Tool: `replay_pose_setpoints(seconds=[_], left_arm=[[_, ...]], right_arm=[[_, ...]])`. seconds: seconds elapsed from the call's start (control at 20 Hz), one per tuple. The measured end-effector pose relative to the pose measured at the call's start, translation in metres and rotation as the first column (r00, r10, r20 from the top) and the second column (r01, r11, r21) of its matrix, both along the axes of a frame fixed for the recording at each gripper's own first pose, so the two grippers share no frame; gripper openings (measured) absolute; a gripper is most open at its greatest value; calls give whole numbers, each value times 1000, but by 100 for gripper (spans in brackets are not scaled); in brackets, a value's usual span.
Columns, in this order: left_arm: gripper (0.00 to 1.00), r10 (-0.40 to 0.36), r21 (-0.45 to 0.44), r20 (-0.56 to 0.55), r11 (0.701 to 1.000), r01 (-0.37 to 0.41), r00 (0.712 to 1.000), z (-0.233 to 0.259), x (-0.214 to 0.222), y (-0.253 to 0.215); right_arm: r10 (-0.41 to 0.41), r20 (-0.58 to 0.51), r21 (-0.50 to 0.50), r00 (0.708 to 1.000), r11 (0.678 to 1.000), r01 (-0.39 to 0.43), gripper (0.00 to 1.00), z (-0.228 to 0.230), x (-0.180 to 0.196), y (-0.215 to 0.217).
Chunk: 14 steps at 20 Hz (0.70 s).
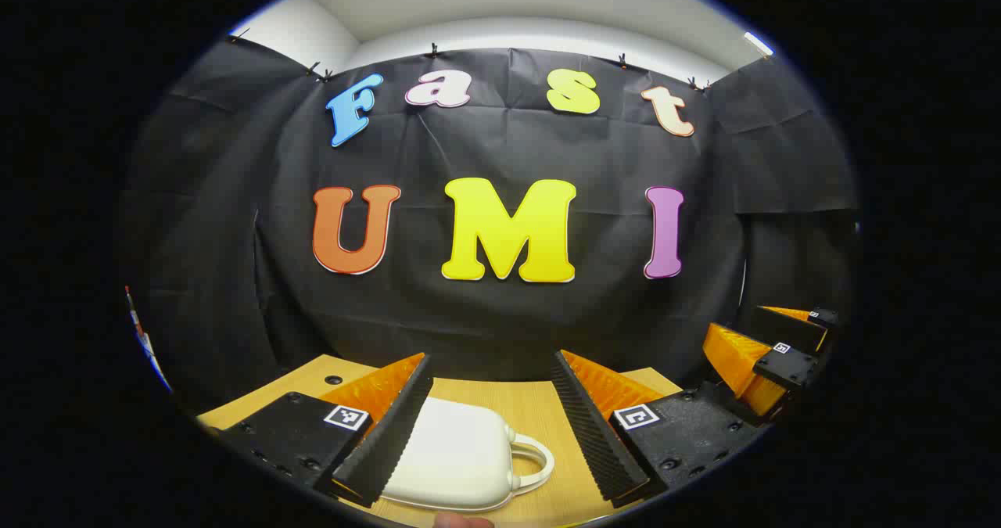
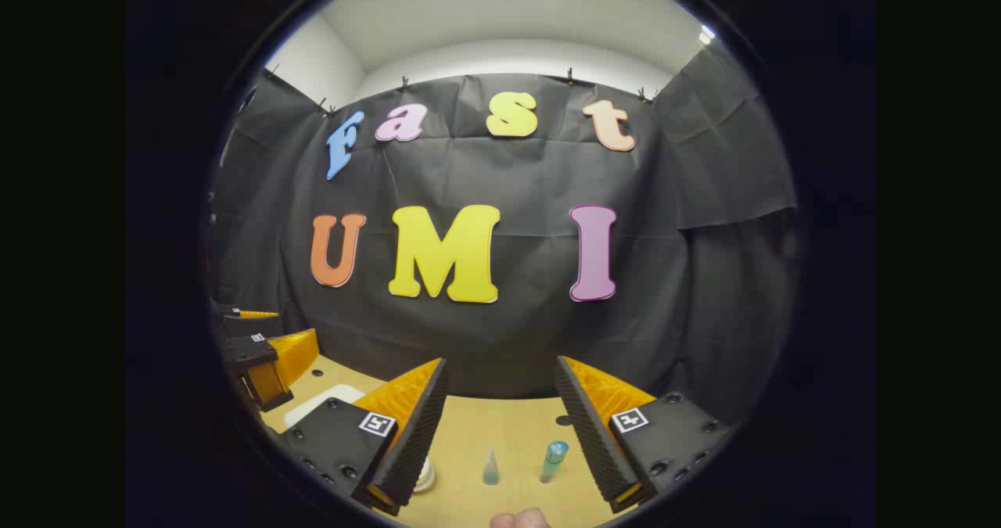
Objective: First open the suitcase, pack the skin care products into it, and then close the suitcase.
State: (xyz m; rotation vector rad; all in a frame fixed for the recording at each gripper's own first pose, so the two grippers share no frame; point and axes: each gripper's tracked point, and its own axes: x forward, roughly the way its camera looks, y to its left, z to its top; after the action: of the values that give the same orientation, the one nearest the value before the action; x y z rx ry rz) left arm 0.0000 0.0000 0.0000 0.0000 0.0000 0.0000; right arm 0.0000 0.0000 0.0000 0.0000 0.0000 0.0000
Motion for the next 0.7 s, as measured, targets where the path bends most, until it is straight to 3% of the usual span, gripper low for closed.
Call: replay_pose_setpoints(seconds=[0.35, 0.7], left_arm=[[98, -3, 36, 36, 999, 2, 999, 11, 3, -2], [98, -22, 13, 29, 1000, 21, 999, 7, 4, -6]], right_arm=[[25, -1, 5, 1000, 1000, -25, 81, 1, 6, 9], [0, 13, 8, 1000, 1000, 0, 81, 4, 11, 5]])
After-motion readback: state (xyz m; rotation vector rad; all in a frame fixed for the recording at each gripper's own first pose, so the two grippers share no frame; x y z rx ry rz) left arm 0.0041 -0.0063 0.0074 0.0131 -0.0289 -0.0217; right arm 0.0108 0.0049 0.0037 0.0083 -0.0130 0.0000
